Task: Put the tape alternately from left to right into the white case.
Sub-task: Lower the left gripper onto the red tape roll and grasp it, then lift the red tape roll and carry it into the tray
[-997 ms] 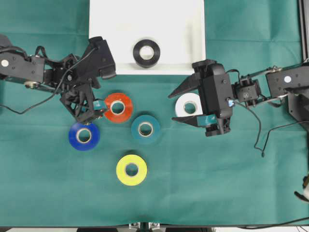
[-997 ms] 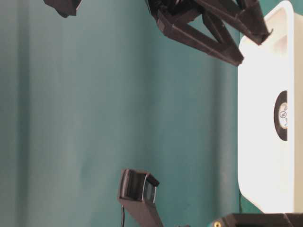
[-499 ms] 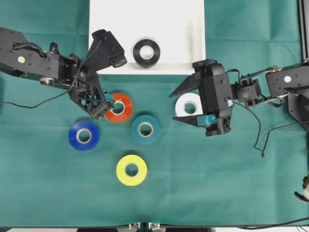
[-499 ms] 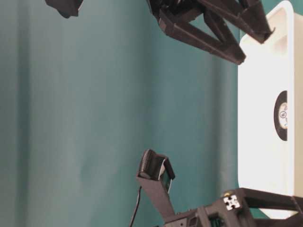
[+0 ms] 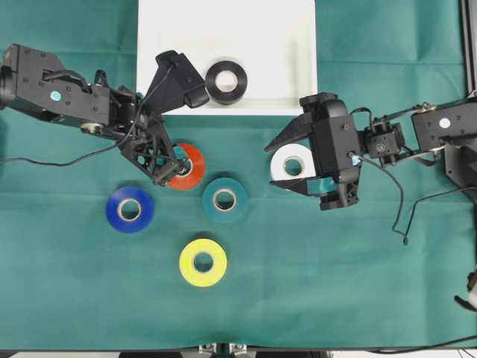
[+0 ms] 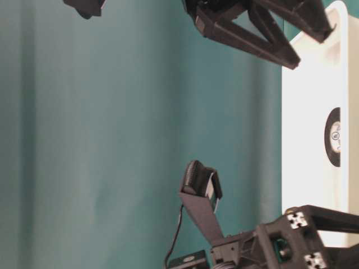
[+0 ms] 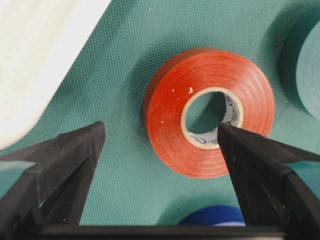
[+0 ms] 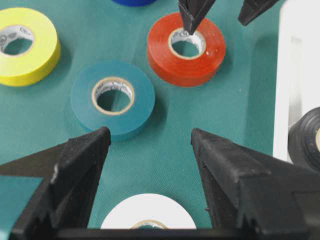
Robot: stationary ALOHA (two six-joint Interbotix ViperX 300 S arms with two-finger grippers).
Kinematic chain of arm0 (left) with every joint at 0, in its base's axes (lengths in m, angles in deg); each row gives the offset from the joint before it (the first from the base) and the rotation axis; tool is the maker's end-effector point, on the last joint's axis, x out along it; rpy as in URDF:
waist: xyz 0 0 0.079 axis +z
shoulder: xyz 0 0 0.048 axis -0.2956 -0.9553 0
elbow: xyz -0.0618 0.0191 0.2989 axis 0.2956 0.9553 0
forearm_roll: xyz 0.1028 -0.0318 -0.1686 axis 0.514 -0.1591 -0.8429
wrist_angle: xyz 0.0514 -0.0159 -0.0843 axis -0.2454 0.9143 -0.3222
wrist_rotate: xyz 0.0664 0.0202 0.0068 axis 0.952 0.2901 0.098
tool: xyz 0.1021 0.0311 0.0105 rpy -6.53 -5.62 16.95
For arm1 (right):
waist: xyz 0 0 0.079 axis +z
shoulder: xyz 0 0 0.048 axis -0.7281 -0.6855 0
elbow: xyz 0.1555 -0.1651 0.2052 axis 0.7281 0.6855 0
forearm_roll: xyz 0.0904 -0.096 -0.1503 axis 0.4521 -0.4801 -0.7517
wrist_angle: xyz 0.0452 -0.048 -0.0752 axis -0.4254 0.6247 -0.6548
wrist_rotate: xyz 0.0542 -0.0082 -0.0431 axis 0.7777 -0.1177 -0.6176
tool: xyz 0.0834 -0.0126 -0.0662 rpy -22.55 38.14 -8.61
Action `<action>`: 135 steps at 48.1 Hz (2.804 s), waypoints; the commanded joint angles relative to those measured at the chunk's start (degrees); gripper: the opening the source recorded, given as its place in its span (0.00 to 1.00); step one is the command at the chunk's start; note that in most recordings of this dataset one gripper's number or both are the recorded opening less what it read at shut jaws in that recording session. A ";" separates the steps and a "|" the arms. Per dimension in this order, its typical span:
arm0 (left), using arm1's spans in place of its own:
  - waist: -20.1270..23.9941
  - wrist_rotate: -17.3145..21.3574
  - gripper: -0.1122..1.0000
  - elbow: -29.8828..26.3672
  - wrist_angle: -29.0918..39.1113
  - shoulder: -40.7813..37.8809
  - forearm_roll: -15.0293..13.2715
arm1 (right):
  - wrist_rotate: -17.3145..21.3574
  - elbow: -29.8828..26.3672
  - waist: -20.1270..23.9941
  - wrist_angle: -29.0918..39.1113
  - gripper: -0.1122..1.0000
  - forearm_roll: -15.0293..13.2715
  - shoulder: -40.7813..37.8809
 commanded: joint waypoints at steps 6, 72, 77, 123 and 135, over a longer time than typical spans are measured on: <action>0.00 0.00 0.59 -1.76 0.26 -0.97 -0.09 | 0.00 -0.26 0.09 -0.53 0.75 0.18 0.44; -0.79 0.09 0.58 -3.34 2.11 -4.22 0.18 | -0.09 0.79 0.09 -0.62 0.75 0.09 0.44; -0.79 0.09 0.58 -3.34 2.11 -3.96 0.18 | -0.09 0.79 0.09 -0.62 0.75 0.09 0.44; -1.14 0.70 0.07 -4.04 2.20 -2.02 0.18 | -0.09 0.44 0.09 -0.62 0.75 0.18 0.44; -1.41 1.14 0.07 -5.27 7.29 4.57 0.26 | -0.09 0.35 0.09 -0.70 0.75 0.18 0.44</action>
